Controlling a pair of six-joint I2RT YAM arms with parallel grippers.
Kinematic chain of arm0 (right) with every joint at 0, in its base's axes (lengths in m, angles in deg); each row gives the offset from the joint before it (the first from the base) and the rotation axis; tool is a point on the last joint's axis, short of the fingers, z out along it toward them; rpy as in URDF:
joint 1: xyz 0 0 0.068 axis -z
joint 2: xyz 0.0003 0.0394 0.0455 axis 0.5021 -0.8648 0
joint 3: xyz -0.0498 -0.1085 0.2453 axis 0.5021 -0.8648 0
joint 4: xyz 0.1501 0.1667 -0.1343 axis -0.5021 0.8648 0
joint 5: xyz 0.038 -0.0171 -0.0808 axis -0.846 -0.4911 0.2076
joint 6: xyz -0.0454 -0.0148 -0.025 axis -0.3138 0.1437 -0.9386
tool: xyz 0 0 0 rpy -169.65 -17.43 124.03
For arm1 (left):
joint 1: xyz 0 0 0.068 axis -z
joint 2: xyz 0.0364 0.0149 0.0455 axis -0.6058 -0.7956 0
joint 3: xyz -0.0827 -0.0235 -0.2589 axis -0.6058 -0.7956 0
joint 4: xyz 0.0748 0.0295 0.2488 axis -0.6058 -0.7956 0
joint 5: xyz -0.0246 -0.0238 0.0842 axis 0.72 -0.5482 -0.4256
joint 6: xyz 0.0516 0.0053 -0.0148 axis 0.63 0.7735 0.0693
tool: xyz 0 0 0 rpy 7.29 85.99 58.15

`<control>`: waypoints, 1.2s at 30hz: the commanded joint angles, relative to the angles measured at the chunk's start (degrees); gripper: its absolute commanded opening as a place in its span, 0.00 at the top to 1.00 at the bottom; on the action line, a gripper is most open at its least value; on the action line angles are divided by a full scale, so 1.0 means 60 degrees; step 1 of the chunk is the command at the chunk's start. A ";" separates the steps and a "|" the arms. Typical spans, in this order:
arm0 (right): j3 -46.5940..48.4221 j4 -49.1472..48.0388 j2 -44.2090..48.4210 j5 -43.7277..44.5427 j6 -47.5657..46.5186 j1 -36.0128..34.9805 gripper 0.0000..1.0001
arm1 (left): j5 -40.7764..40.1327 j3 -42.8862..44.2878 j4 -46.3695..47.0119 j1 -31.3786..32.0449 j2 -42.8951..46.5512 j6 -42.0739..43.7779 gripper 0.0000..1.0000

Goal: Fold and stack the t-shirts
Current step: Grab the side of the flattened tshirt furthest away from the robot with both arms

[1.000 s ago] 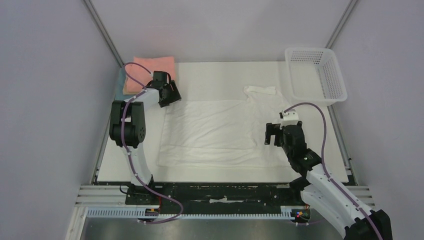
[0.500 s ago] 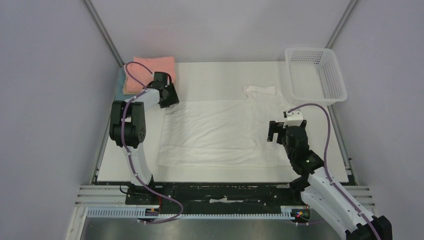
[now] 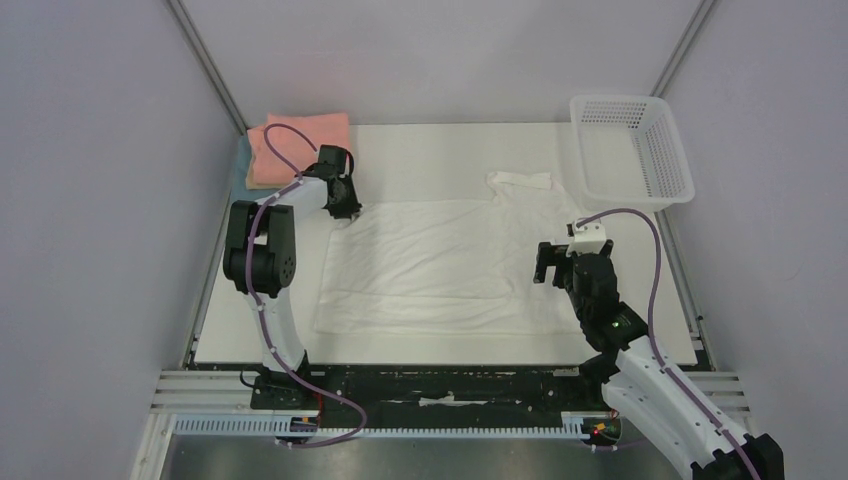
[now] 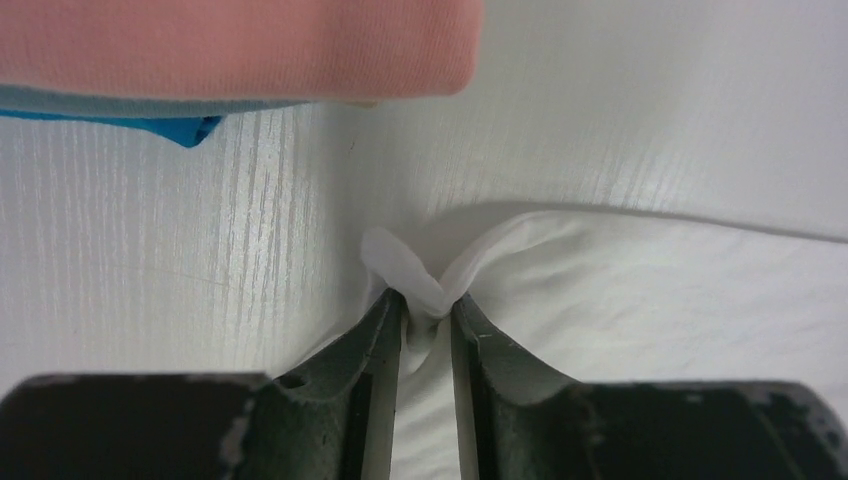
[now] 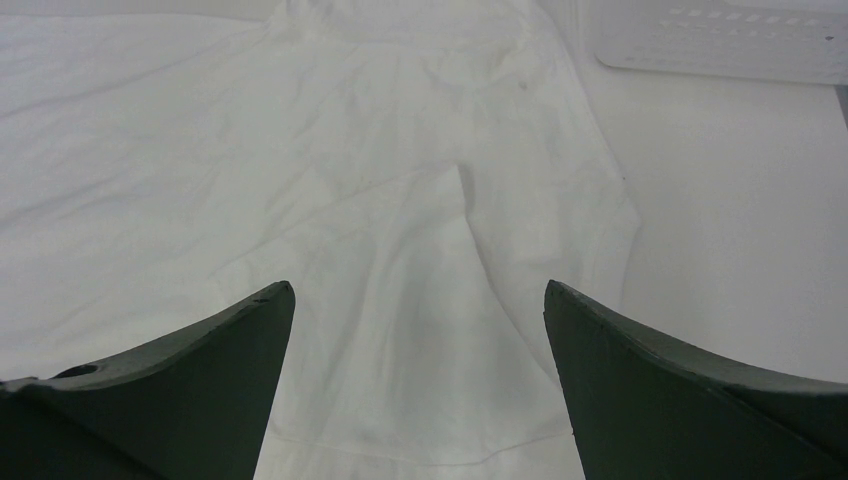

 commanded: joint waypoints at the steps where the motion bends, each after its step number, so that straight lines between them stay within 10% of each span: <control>1: 0.0046 -0.0358 0.0131 0.0039 -0.0158 -0.0033 0.02 | -0.0278 0.0171 -0.0737 0.0054 -0.0012 -0.0049 0.69; 10: 0.1272 0.0388 -0.0358 0.0659 0.0706 -0.0033 0.02 | 0.0147 0.0334 -0.0517 0.0054 -0.0105 -0.0002 0.98; 36: 1.0411 0.1215 -1.1735 -0.2136 0.1505 0.2381 0.02 | 0.0355 -0.0139 -0.0155 0.0054 0.0264 -0.0310 0.98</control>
